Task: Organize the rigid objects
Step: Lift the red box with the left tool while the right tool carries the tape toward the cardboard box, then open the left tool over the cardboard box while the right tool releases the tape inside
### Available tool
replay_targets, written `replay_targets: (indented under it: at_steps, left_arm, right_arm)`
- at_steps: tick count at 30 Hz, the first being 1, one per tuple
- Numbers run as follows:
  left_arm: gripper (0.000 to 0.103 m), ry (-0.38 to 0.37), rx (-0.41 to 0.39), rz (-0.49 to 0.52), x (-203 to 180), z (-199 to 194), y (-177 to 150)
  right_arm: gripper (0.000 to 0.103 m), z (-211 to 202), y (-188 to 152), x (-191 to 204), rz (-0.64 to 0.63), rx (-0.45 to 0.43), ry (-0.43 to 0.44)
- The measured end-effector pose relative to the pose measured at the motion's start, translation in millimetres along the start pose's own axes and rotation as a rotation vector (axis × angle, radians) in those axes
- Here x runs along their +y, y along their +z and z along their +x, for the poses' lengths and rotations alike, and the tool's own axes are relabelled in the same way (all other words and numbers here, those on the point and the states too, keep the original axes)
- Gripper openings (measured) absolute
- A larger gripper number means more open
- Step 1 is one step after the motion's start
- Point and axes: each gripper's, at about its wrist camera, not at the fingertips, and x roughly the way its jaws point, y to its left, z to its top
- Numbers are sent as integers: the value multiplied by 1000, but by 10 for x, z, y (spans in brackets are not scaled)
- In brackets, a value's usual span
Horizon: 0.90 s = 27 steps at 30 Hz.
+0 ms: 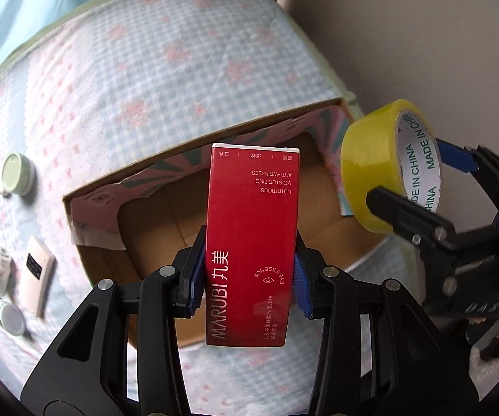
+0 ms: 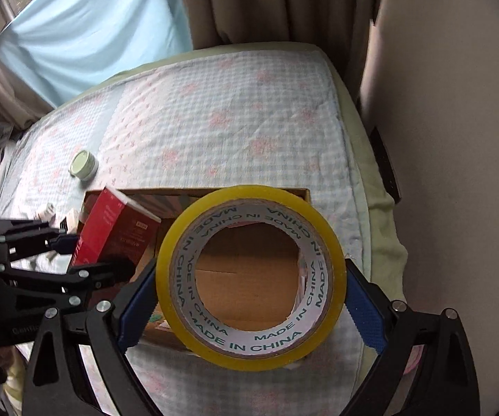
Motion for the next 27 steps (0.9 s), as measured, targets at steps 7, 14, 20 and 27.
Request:
replay_targets:
  at_steps: [7,14,20,27]
  left_arm:
    - [38,76,94,52,183,524,-55]
    - [38,115,123,61,322,767,-92]
    - [38,150,104,93,353,755,-56]
    - [103,207,9,141,315,500,-56]
  right_arm:
    - [95,627,-158,291,-287,57,54]
    - [95,1003,-292,399,-392,108,59]
    - [96,1094,-241,391,-405,117,82]
    - [103,938,-223,346,-393,86,149]
